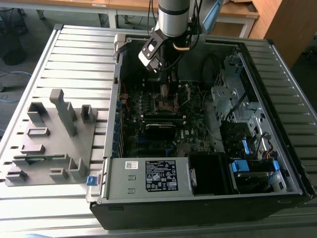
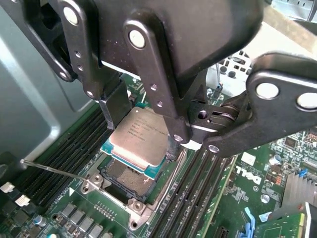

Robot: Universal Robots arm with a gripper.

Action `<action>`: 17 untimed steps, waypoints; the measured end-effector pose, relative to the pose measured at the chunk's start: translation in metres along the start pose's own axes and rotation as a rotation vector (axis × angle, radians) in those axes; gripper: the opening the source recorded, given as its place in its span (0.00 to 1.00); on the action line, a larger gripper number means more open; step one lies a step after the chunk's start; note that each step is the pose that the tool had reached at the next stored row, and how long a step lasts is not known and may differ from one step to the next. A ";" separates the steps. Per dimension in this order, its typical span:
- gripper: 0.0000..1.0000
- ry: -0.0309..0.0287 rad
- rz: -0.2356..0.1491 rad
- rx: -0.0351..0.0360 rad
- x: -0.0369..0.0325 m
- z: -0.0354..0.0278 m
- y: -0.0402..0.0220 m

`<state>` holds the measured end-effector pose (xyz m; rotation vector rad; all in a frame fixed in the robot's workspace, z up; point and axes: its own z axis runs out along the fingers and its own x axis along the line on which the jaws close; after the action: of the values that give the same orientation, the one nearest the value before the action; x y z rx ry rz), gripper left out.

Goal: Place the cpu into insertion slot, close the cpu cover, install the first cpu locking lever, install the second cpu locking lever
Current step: 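Place the cpu into insertion slot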

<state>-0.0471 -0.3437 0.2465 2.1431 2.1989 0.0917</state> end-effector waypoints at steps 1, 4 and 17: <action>0.54 -0.0001 0.000 0.0001 0.0000 0.0011 -0.0001; 0.54 -0.0002 0.000 0.0001 0.0000 0.0022 -0.0003; 0.54 -0.0002 0.001 0.0001 0.0000 0.0082 -0.0008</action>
<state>-0.0472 -0.3437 0.2383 2.1437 2.1982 0.0914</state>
